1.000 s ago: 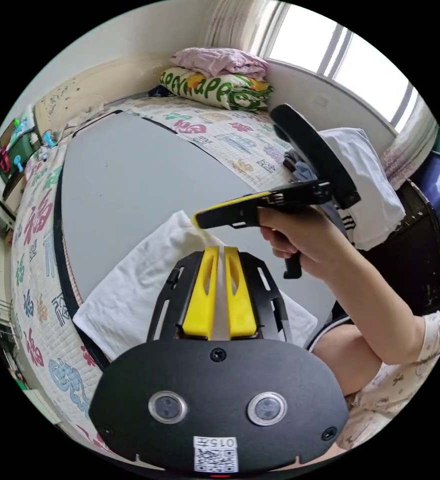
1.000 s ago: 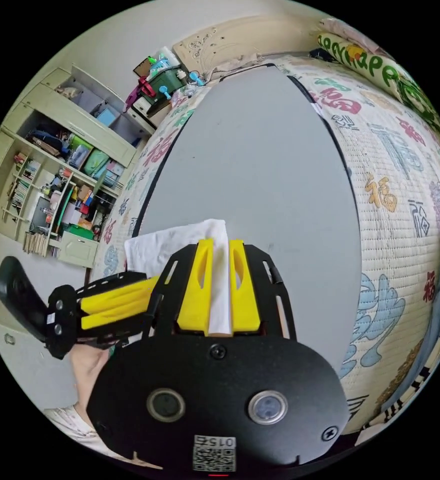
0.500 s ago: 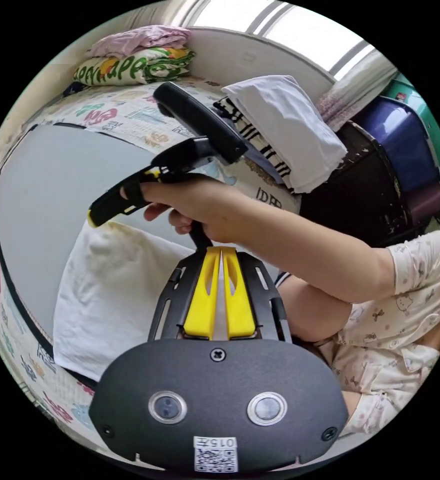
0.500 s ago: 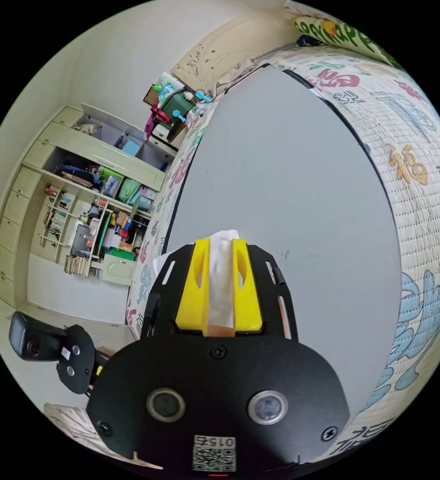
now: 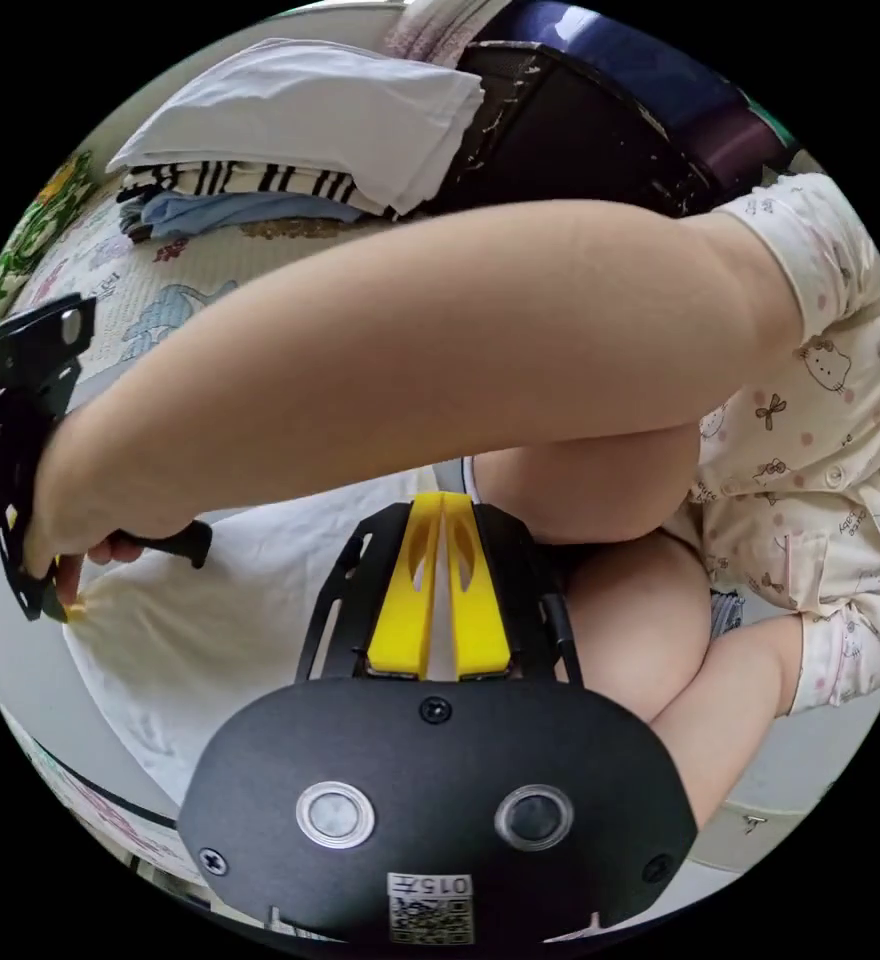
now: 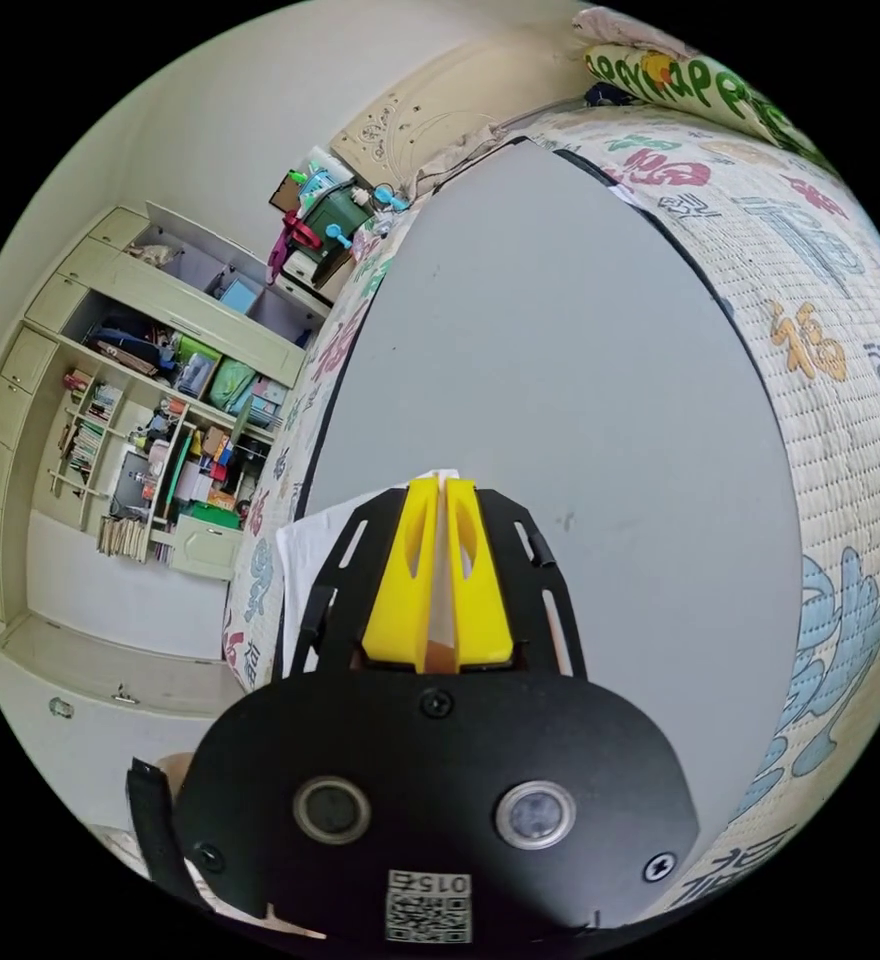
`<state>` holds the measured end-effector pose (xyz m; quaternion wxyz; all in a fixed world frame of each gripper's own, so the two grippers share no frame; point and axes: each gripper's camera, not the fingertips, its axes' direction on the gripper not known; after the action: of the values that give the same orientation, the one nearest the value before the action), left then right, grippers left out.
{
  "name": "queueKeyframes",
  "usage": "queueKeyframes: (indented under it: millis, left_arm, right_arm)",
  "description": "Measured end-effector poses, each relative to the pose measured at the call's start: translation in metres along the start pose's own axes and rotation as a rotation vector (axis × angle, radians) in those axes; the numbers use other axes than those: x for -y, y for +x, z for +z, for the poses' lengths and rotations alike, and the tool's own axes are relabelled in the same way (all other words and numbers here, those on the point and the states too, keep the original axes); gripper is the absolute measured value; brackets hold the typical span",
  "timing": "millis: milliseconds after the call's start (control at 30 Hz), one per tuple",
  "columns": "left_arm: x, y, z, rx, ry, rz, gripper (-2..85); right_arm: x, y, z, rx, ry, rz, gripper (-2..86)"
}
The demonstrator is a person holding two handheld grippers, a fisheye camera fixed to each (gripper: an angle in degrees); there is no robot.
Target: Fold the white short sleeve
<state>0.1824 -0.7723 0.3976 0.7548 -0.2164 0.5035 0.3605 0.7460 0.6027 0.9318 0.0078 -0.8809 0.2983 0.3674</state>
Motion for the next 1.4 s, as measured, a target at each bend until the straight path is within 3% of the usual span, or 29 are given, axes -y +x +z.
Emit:
queueKeyframes:
  millis: [467, 600, 833, 1133, 1400]
  left_arm:
    - [0.074, -0.01, 0.007, -0.051, -0.014, 0.018, -0.9]
    - [0.081, -0.002, 0.012, -0.037, -0.014, 0.048, -0.9]
    - [0.047, -0.006, -0.016, 0.08, 0.199, -0.081, -0.9]
    - [0.051, -0.018, 0.058, 0.046, 0.126, -0.113, -0.8]
    - [0.031, -0.008, 0.124, 0.035, 0.126, -0.116, -0.8]
  right_arm:
    - [-0.004, -0.037, -0.027, -0.135, 0.116, -0.064, 0.5]
    - [-0.002, -0.034, -0.041, -0.084, 0.109, -0.056, 1.0]
    - [0.007, -0.029, -0.026, -0.077, -0.028, -0.088, 5.3]
    - [0.011, -0.034, 0.015, -0.093, -0.132, -0.128, 5.2]
    - [0.007, -0.041, 0.028, -0.152, -0.116, -0.167, 5.2]
